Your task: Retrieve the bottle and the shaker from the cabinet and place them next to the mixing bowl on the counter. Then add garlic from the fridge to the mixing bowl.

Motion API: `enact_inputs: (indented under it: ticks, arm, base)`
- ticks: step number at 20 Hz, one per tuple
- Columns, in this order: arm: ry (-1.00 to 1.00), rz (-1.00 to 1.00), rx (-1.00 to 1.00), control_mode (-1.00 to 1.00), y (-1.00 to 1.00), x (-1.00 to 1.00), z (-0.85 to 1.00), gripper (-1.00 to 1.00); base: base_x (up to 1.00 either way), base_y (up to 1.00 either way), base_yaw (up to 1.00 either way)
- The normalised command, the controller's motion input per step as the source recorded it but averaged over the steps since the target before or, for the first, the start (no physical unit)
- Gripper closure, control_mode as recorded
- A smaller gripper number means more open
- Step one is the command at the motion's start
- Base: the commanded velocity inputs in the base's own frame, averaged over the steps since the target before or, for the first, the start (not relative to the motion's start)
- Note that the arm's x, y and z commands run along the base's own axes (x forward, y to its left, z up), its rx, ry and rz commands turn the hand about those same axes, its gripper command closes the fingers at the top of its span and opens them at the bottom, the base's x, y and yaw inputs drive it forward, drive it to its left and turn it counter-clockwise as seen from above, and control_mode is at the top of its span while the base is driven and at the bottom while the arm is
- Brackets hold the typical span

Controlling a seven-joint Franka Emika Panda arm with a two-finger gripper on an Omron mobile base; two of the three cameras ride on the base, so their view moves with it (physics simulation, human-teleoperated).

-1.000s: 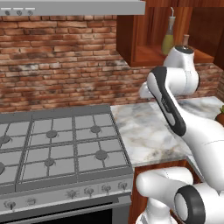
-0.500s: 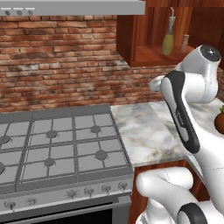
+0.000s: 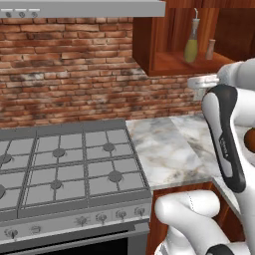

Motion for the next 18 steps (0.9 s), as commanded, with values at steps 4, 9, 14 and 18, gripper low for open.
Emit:
enact_inputs:
  ticks: [4,9,14,18]
  arm:
    - [-0.25,0.00,0.00,-1.00,-0.31,-0.31,0.67,-1.00]
    - [-0.18,-0.05,0.00,-1.00,-0.38,-0.18,0.76,-1.00]
    - [-0.15,-0.03,0.00,-1.00,-0.35,-0.09,0.58,-1.00]
    - [-0.10,-0.03,0.00,-1.00,-0.22,0.00,0.30,-1.00]
  base:
    - [0.00,0.00,0.00]
    - [0.00,0.00,0.00]
    - [0.00,0.00,0.00]
    - [0.00,0.00,0.00]
